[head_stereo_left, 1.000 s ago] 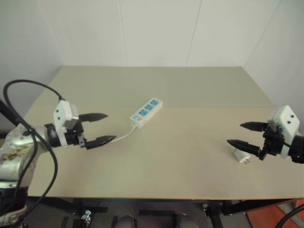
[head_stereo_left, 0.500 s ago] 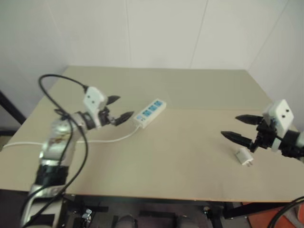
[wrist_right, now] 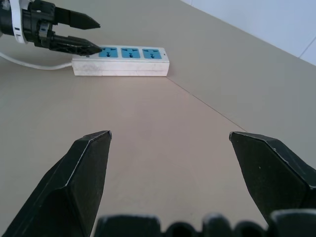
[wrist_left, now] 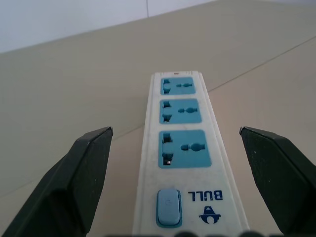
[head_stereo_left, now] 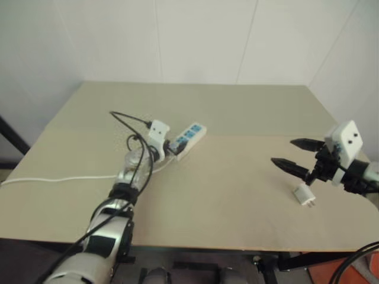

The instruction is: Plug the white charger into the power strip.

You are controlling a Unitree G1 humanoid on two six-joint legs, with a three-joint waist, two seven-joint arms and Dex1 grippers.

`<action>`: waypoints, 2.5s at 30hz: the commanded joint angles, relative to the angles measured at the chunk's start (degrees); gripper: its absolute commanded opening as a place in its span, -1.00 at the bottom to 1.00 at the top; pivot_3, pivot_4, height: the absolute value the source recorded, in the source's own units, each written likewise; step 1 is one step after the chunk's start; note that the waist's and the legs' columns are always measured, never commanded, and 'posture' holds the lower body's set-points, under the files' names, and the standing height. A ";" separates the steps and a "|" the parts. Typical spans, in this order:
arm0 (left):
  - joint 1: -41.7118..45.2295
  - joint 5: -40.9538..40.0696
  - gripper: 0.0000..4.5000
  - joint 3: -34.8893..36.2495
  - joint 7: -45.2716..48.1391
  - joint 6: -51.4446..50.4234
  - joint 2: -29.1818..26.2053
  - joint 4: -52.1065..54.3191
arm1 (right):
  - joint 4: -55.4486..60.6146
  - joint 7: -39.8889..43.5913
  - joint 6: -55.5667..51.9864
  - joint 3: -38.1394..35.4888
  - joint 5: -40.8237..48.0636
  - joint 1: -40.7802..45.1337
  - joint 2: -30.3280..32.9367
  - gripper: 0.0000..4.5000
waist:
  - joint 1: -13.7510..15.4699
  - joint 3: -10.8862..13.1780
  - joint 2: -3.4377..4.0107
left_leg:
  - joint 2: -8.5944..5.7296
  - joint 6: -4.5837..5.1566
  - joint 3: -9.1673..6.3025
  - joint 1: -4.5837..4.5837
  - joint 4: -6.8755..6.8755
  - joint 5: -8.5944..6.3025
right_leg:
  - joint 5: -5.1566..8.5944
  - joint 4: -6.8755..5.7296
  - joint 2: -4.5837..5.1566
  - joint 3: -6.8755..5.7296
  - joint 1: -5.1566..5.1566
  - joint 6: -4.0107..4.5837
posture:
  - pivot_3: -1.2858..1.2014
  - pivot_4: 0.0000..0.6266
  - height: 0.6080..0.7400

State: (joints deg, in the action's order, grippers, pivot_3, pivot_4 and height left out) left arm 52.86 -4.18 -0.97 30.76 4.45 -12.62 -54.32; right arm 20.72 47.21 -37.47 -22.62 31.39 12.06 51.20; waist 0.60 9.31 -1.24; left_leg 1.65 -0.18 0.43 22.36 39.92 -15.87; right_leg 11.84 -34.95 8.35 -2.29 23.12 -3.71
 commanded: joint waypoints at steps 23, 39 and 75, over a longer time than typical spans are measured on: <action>3.63 4.81 0.47 0.69 3.88 -1.21 3.31 -15.96 | 4.13 -0.98 -2.05 -3.36 5.37 0.70 2.07 1.00 | 0.14 -0.01 0.01 | -0.01 0.00 0.00 -0.11 0.01 0.00 | 0.01 0.00 0.03 -0.01 -0.10 -0.02 | 0.03 -0.52 1.00; -6.91 -1.15 0.47 -6.88 46.83 4.71 -0.30 9.28 | 2.80 0.26 -4.83 -2.75 7.24 1.36 6.62 1.00 | 0.14 0.00 0.02 | 0.00 0.01 0.00 0.04 0.00 -0.01 | 0.01 -0.04 0.03 -0.02 0.00 -0.01 | 0.03 -0.52 1.00; -10.17 3.95 0.47 -16.37 48.45 6.60 -4.15 15.35 | -33.27 -2.69 -45.58 49.39 -9.19 42.23 15.77 1.00 | 0.13 -0.03 0.10 | -0.03 0.24 -0.08 0.83 0.47 -0.14 | -0.08 -0.10 0.08 -0.05 0.56 0.00 | 0.03 -0.52 1.00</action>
State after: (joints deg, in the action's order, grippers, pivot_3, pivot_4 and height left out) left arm 43.55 -1.72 -15.96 80.42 11.68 -16.61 -39.77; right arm -12.17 43.57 -84.31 26.87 23.60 54.24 66.36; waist 0.73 9.27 -1.14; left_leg 1.61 0.06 0.35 23.19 40.39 -16.01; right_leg 11.76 -35.04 8.43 -2.34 23.68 -3.71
